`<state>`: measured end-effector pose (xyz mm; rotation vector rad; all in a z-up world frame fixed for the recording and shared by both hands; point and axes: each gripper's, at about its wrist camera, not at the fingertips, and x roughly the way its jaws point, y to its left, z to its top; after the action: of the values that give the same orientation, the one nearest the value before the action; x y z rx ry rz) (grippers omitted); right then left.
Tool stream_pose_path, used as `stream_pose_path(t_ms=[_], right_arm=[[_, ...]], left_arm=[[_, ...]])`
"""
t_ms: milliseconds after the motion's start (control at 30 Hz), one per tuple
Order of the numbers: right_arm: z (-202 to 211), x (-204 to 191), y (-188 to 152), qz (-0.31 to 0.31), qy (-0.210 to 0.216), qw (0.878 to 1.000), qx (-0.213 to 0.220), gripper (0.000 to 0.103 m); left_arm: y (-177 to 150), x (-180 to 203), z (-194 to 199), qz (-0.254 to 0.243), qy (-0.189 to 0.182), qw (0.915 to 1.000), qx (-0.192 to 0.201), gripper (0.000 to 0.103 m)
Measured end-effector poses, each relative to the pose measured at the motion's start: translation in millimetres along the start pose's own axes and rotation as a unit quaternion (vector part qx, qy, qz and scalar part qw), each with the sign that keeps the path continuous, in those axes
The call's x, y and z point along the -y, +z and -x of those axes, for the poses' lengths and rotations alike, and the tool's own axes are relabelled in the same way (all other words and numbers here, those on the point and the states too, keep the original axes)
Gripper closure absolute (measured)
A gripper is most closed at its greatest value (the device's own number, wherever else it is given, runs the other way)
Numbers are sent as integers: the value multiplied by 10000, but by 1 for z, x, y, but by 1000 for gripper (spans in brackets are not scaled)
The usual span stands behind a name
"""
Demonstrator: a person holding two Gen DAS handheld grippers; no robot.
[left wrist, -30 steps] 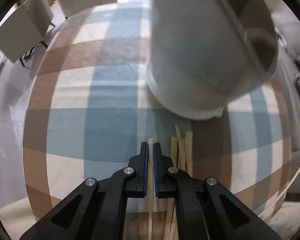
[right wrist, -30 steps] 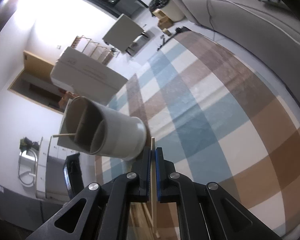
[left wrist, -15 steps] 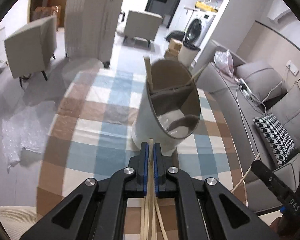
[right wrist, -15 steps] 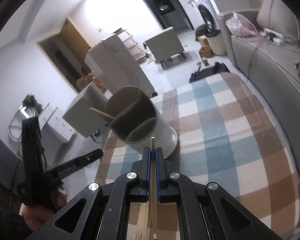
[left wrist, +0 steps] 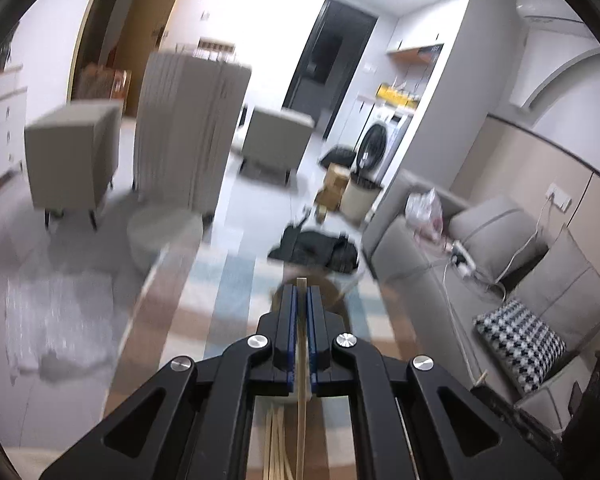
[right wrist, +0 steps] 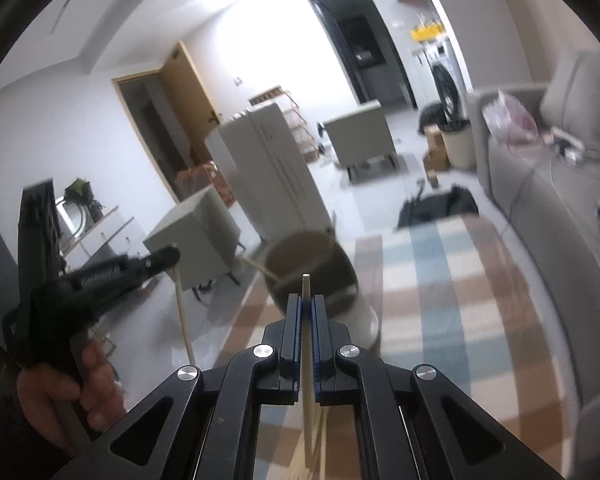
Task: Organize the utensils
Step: 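Raise both held chopsticks and carry them above the white holder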
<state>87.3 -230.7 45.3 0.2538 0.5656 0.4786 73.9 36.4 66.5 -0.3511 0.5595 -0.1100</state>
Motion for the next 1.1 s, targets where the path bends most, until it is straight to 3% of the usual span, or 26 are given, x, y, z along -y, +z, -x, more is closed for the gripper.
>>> stream_pose_path(t_ms=[200,367,667,833,1100], right_arm=[[-8,-13,38,413,56,9987,286,99],[-31,-11,77,446,105,9978,487,99],[-94,-23,137,669,291,9941,805,99],[-130,-18,145,616,327,9946,765,99],[-160,-1,126,385,296,9972,567,99]], left_arm=[[40,11,-10,-42,-97,9979,647,102],[61,10,-32,-115,47,9940,1090,102],[79,-15,-95,150,266,9901,1367,102],[74,-16,-115,-56,298,9897,1400,102],[61,-15,-124,-167,223,9904,1356,102]])
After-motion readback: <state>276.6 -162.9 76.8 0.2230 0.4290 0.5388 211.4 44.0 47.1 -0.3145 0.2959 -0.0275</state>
